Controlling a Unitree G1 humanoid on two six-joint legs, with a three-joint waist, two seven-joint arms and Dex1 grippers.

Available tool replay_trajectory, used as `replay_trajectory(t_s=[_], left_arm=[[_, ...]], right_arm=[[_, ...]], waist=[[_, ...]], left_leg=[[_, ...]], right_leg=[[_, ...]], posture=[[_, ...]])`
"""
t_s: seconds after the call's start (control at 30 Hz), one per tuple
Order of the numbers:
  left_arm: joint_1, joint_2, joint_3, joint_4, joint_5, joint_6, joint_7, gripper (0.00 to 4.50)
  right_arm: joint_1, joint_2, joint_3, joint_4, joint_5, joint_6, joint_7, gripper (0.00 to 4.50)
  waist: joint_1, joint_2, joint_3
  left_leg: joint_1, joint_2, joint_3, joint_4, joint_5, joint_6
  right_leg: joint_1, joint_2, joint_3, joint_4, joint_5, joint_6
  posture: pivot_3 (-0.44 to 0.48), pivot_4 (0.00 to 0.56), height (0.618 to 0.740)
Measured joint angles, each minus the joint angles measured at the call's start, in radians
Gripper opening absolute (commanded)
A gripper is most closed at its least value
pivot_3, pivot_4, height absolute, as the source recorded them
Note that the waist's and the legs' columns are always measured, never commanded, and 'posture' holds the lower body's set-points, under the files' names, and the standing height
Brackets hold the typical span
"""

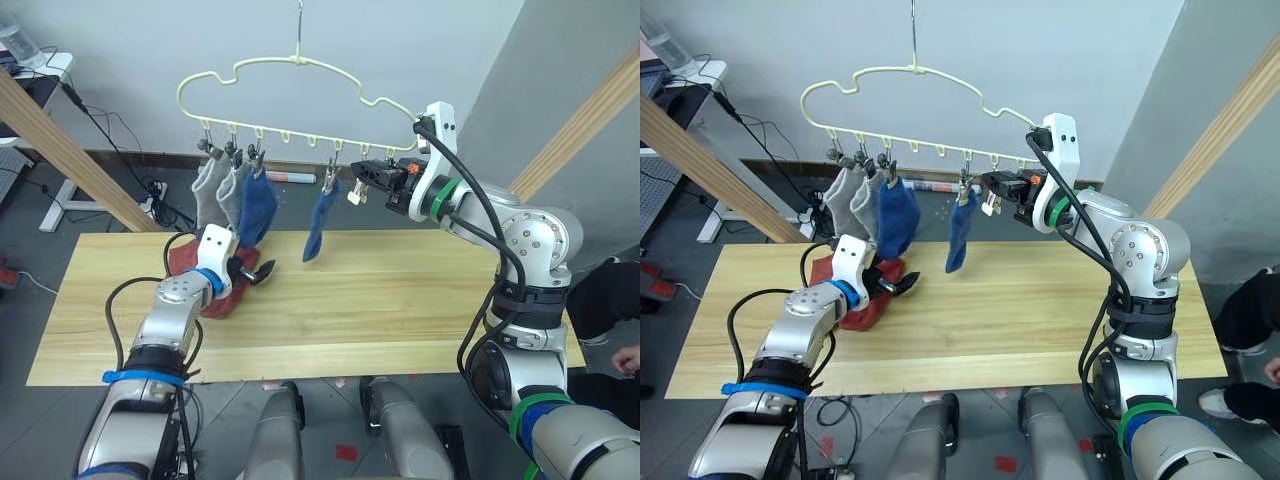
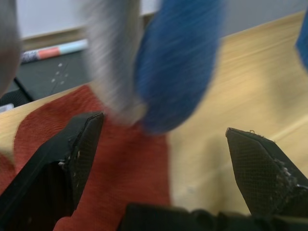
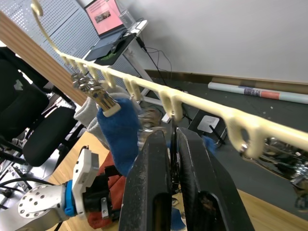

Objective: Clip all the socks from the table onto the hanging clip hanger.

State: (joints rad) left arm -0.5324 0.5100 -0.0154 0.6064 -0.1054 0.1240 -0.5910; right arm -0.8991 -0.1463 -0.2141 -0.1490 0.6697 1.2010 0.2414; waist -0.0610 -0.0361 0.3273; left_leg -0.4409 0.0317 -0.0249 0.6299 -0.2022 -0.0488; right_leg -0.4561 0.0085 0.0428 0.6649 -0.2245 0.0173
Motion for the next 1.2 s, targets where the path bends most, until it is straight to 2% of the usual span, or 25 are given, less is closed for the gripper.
replay_trajectory(t_s=[0.17,0.23,0.53,0.73,0.93,1.03,1.1,1.2], left_arm=[[-0.054,0.002,0.006,0.09,0.008,0.056,-0.024,4.5],[-0.063,0.005,0.016,0.098,0.005,0.082,-0.038,4.12],[-0.029,0.005,0.043,0.041,-0.009,0.132,-0.099,1.8],[0.022,0.004,0.045,-0.05,-0.019,0.179,-0.124,0.05],[0.105,0.007,0.04,-0.202,-0.051,0.256,-0.19,0.02],[0.185,0.008,0.026,-0.398,-0.121,0.31,-0.264,0.02],[0.232,0.015,0.006,-0.588,-0.168,0.323,-0.312,0.02],[0.216,0.015,-0.013,-0.755,-0.19,0.292,-0.334,0.02]], right_arm=[[-0.004,0.004,0.001,0.0,0.0,-0.008,-0.021,0.0],[-0.004,0.005,0.001,0.0,0.0,-0.011,-0.026,0.0],[-0.005,0.004,0.001,0.0,0.0,-0.018,-0.031,0.0],[-0.005,0.0,0.001,0.001,0.0,-0.027,-0.031,0.0],[-0.006,-0.007,0.001,0.018,0.002,-0.046,-0.025,0.0],[-0.014,-0.009,-0.013,0.037,0.017,-0.046,-0.026,0.0],[-0.022,-0.012,-0.035,0.048,0.032,-0.03,-0.03,0.0],[-0.042,-0.007,-0.07,0.069,0.062,0.008,-0.053,0.0]], waist=[[-0.012,0.001,0.001],[-0.015,0.001,0.001],[-0.022,0.001,0.001],[-0.022,0.003,0.004],[-0.023,0.005,0.009],[-0.022,0.007,0.016],[-0.02,0.006,0.025],[-0.017,0.006,0.027]], left_leg=[[0.0,0.0,-0.001,0.0,0.0,0.0],[0.001,0.0,0.0,0.0,0.0,0.0],[0.001,0.001,0.0,0.0,0.0,0.0],[0.001,0.001,0.0,0.0,0.0,0.0],[0.001,0.001,0.0,0.0,0.0,0.0],[0.001,0.005,0.0,-0.001,0.0,0.0],[0.0,0.005,0.0,0.0,0.0,0.0],[0.001,0.005,0.0,0.0,0.0,0.0]], right_leg=[[0.0,0.0,-0.001,0.001,0.0,0.0],[0.0,0.0,0.0,0.001,-0.001,0.002],[0.001,0.0,0.0,0.001,-0.002,0.002],[0.001,-0.001,0.001,0.001,-0.002,0.003],[0.0,-0.001,0.001,0.0,-0.002,0.003],[0.001,-0.002,0.001,0.0,-0.002,0.003],[0.001,-0.002,0.001,-0.001,-0.002,0.003],[0.001,-0.002,0.001,-0.001,-0.002,0.003]], posture=[[-0.152,0.388,0.74],[-0.153,0.391,0.74],[-0.149,0.402,0.74],[-0.142,0.412,0.74],[-0.145,0.415,0.74],[-0.153,0.419,0.74],[-0.159,0.422,0.74],[-0.161,0.422,0.74]])
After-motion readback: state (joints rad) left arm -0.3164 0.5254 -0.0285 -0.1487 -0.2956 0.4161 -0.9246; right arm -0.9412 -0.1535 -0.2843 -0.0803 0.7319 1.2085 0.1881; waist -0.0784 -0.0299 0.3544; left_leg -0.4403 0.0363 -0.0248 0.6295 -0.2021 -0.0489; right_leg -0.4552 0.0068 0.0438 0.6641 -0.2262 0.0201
